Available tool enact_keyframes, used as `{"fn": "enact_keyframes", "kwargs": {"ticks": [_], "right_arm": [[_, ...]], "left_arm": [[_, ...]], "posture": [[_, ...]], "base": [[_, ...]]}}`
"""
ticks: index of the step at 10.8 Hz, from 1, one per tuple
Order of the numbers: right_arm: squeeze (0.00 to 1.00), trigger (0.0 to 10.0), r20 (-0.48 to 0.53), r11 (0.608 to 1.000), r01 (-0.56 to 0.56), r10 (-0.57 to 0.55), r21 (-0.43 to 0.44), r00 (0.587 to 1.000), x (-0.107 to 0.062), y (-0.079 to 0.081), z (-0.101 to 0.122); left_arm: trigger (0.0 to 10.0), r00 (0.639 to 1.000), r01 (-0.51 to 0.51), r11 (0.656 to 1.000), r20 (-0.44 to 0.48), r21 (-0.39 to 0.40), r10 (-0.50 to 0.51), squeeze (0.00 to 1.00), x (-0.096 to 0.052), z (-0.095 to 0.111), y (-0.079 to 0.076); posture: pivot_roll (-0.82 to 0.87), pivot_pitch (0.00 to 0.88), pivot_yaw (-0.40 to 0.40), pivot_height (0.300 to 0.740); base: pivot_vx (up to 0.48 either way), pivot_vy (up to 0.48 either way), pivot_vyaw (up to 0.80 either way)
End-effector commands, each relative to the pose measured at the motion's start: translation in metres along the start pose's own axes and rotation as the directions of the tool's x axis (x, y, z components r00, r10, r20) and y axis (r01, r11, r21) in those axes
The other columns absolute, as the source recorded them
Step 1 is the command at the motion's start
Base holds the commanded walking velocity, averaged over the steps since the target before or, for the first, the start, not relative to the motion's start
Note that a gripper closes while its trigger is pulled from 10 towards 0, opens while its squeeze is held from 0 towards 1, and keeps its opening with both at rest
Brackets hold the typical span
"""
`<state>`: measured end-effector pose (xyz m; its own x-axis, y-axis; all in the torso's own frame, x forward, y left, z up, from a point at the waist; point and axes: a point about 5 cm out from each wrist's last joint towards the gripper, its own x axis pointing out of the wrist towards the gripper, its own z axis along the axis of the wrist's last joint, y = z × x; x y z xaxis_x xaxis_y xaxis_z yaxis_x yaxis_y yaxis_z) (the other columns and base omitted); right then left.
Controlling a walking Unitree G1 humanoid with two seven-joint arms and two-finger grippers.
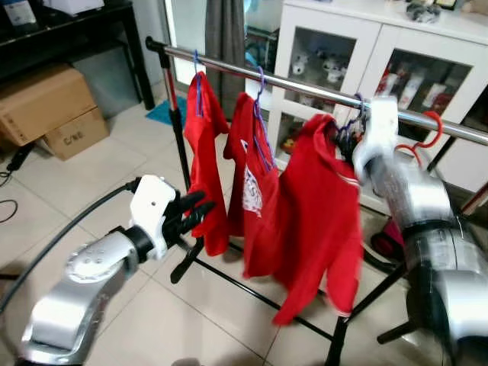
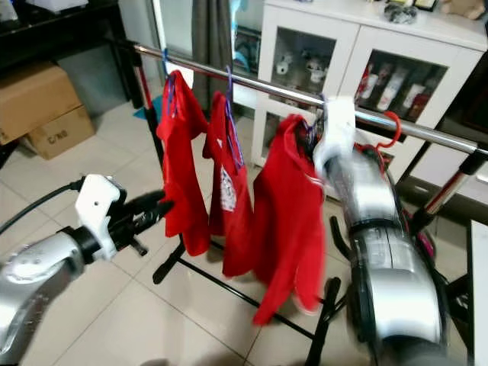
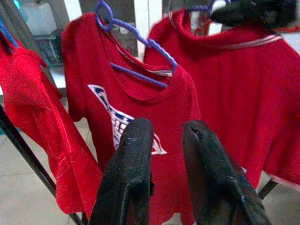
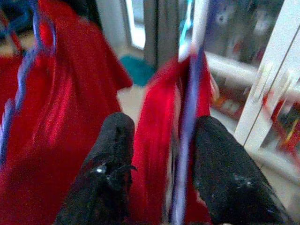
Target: Hang hanger
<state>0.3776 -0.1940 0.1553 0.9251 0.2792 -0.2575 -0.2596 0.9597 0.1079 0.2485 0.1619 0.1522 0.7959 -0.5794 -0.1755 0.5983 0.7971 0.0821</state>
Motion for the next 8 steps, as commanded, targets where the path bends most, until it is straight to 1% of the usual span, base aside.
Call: {"fn": "enact_keyframes", "kwargs": {"ticks": [1,2,3,4,5,6,7,8], "right_arm": [[1.0,10.0,0.034,0.998,-0.054,0.054,-0.027,0.998,-0.015,0.006,0.006],[1.0,10.0,0.033,0.996,-0.073,0.075,-0.041,0.997,-0.03,0.011,-0.006],[1.0,10.0,0.083,0.995,-0.096,0.099,-0.031,0.992,-0.052,0.022,-0.017],[1.0,10.0,0.134,0.996,-0.087,0.088,-0.015,0.987,-0.067,0.03,-0.022],[1.0,10.0,0.177,0.996,-0.079,0.085,-0.043,0.98,-0.079,0.038,-0.028],[0.51,10.0,0.185,0.998,-0.052,0.057,-0.036,0.981,-0.095,0.045,-0.045],[0.0,10.0,0.132,1.0,0.024,-0.025,0.012,0.991,-0.116,0.044,-0.077],[0.0,10.0,0.092,0.999,0.044,-0.045,0.013,0.995,-0.123,0.046,-0.087]], "left_arm": [[10.0,0.997,-0.075,0.997,0.001,0.002,0.075,0.0,0.005,-0.001,0.002],[10.0,0.99,-0.142,0.99,0.012,-0.02,0.143,0.0,0.006,-0.004,0.003],[10.0,0.972,-0.233,0.972,0.03,-0.033,0.234,0.0,0.005,-0.008,0.001],[10.0,0.959,-0.281,0.959,0.021,-0.05,0.282,0.0,0.002,-0.013,0.001],[10.0,0.956,-0.292,0.955,0.018,-0.051,0.294,0.0,-0.002,-0.017,-0.003],[10.0,0.947,-0.318,0.946,0.033,-0.058,0.32,0.0,-0.007,-0.019,-0.006],[10.0,0.933,-0.355,0.933,0.04,-0.066,0.358,0.0,-0.014,-0.024,-0.009],[10.0,0.931,-0.357,0.931,0.048,-0.071,0.361,0.0,-0.016,-0.025,-0.011]], "posture": [[0.09,0.0,0.026,0.74],[0.07,0.0,0.028,0.74],[0.07,0.0,0.025,0.74],[0.07,0.0,0.019,0.74],[0.07,0.0,0.008,0.74],[0.07,0.0,-0.01,0.74],[0.08,0.0,-0.023,0.74],[0.09,0.0,-0.033,0.74]], "base": [[0.0,0.0,0.0],[0.0,0.0,0.0],[0.0,0.0,0.0],[0.0,0.0,0.0],[0.0,0.0,0.0],[0.0,0.0,0.0],[0.0,0.0,0.0],[0.0,0.442,0.0]]}}
